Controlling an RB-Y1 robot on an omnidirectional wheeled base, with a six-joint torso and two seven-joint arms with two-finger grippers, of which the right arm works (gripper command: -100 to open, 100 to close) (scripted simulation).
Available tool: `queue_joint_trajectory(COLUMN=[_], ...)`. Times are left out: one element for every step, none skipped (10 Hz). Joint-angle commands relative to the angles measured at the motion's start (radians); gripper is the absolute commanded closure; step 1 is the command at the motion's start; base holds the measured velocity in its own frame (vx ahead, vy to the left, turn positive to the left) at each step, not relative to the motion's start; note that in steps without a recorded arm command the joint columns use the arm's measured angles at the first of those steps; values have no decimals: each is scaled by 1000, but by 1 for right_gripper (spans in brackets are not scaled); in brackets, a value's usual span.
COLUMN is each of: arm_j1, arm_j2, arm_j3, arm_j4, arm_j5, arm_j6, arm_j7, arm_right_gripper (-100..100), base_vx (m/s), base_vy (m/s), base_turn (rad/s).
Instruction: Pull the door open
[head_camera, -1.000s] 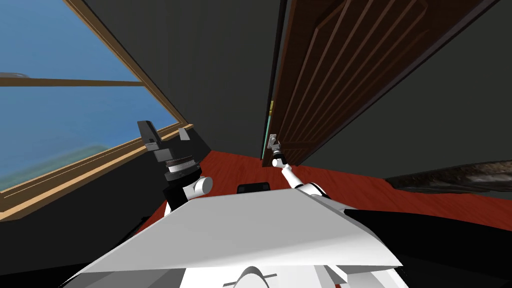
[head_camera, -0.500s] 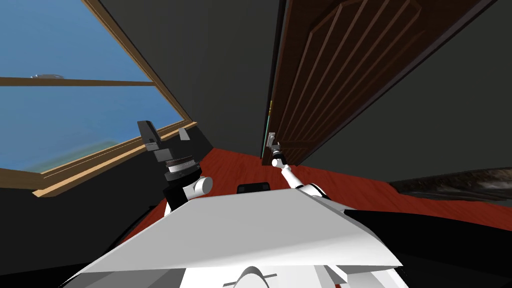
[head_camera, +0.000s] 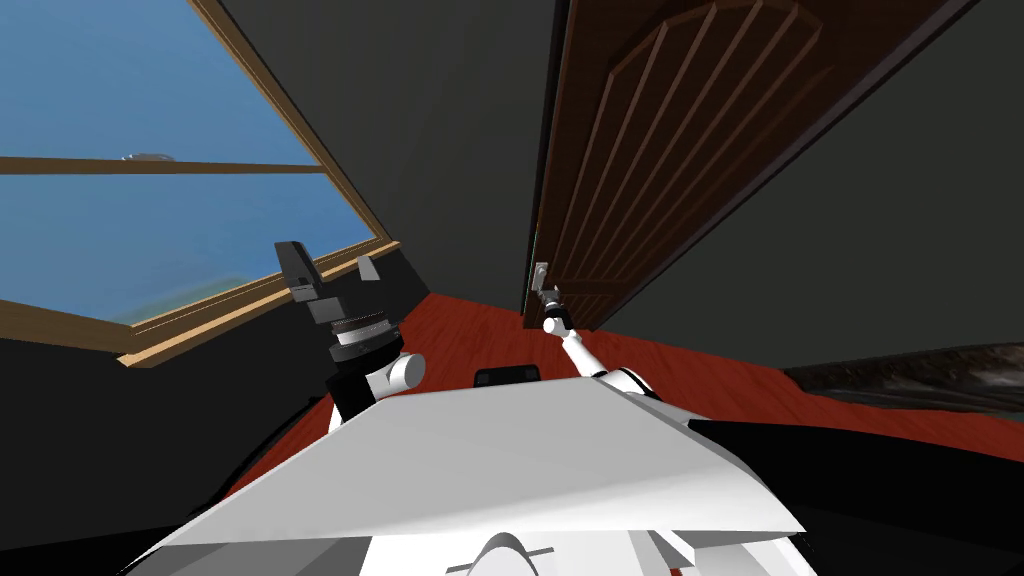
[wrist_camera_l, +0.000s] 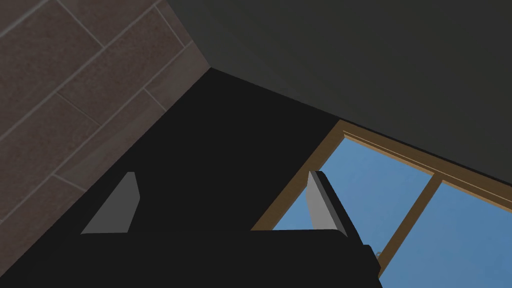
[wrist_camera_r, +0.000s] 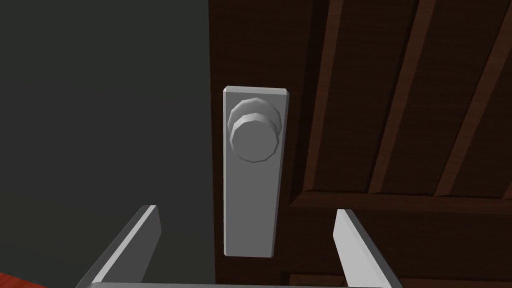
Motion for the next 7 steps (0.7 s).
queue_joint_trajectory(arm_j1=[8,14,17,20,24,27,34], arm_j2=[-31,-55,-68,-81,-95,-109,-136], arm_j3=[-8,-14,-17,-21,-24,-28,-35], arm_j4=[8,14,17,21,24,28,35], arm_j5=[-6,-11,-14,-16,-19,-22,-27], arm_j6=[-8,-13,-17,-20,-23,-27,-33], arm_j7=[-26,-46,-57,-68,-80,-92,-114], arm_right_gripper=[-100,-100,-100,-100,-100,-100,-100], base_vx=[95,188,161,122,116,103,124], base_vy=[35,60,45,30,18,17,24], base_turn=[200,224,120,87,111,109,193])
